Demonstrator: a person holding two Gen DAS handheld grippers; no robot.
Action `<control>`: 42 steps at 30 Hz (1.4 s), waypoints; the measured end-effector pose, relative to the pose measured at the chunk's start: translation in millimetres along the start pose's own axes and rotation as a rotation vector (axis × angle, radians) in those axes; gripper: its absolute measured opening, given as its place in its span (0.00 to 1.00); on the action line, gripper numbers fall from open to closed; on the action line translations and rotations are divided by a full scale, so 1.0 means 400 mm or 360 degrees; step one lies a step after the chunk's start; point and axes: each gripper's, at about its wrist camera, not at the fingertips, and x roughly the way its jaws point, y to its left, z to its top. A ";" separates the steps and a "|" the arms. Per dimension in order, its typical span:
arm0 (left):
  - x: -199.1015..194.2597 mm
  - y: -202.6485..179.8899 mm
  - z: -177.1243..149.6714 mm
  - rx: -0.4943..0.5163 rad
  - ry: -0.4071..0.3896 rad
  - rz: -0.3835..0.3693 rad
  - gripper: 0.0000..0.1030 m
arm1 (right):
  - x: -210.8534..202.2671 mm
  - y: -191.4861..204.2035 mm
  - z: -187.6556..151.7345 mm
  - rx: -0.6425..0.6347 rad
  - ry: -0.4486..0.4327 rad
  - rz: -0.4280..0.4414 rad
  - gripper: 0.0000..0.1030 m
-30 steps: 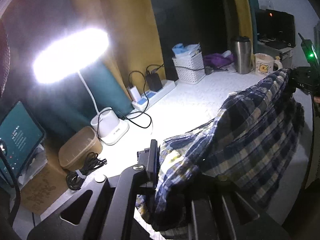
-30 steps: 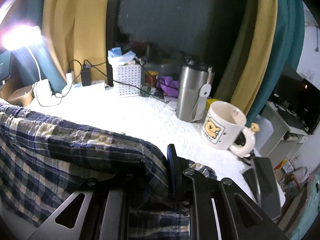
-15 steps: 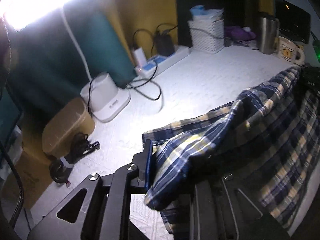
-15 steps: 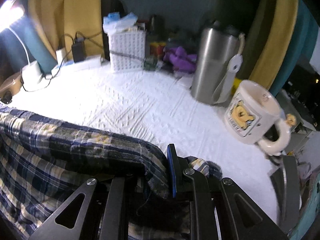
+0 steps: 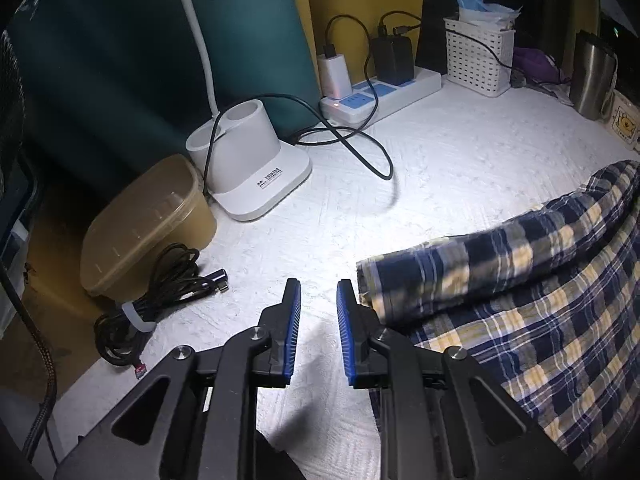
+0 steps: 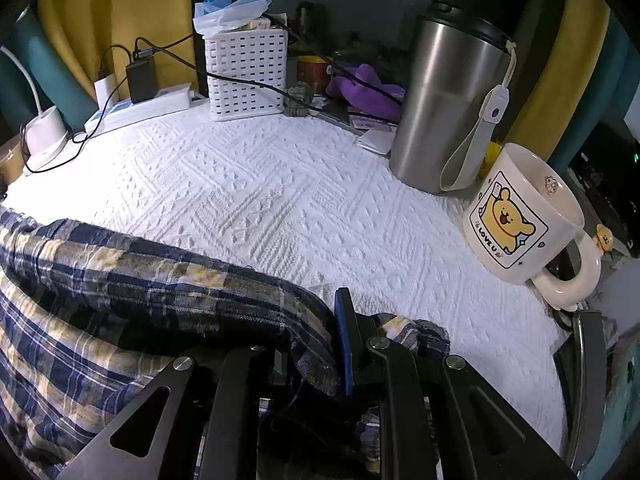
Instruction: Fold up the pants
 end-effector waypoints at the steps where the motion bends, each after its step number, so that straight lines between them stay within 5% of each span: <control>1: -0.003 0.002 -0.002 -0.0010 0.0000 -0.0019 0.18 | -0.003 -0.001 0.001 0.0004 -0.0002 0.0000 0.17; 4: -0.019 0.004 -0.014 -0.0048 -0.0010 -0.0105 0.27 | -0.025 -0.008 0.008 0.0031 -0.0043 -0.0047 0.35; 6: -0.039 0.007 -0.022 -0.0065 -0.0038 -0.0160 0.38 | -0.040 -0.020 0.014 0.0058 -0.0076 -0.0083 0.69; 8: -0.050 0.004 -0.026 -0.0056 -0.0044 -0.0192 0.39 | -0.048 -0.034 0.018 0.0080 -0.0094 -0.0123 0.80; 17: -0.022 0.000 0.006 0.0000 -0.0078 -0.0258 0.40 | -0.102 -0.111 0.005 0.0223 -0.0133 -0.0237 0.81; 25: -0.004 0.048 0.060 -0.0130 -0.0156 -0.0135 0.41 | -0.144 -0.103 -0.023 0.0229 -0.0157 -0.0224 0.81; 27: -0.026 0.052 0.053 -0.0133 -0.0180 -0.0141 0.55 | -0.153 -0.097 -0.030 0.0220 -0.0160 -0.0216 0.81; 29: -0.045 0.057 0.037 -0.0142 -0.0188 -0.0125 0.63 | -0.157 -0.091 -0.035 0.0219 -0.0162 -0.0205 0.81; 36: -0.120 0.055 -0.081 -0.0148 -0.0121 -0.0145 0.63 | -0.169 -0.039 -0.056 0.0170 -0.0162 -0.0140 0.81; 42: -0.152 0.003 -0.202 -0.0137 -0.0037 -0.0313 0.63 | -0.193 0.004 -0.087 0.0125 -0.0171 -0.0104 0.81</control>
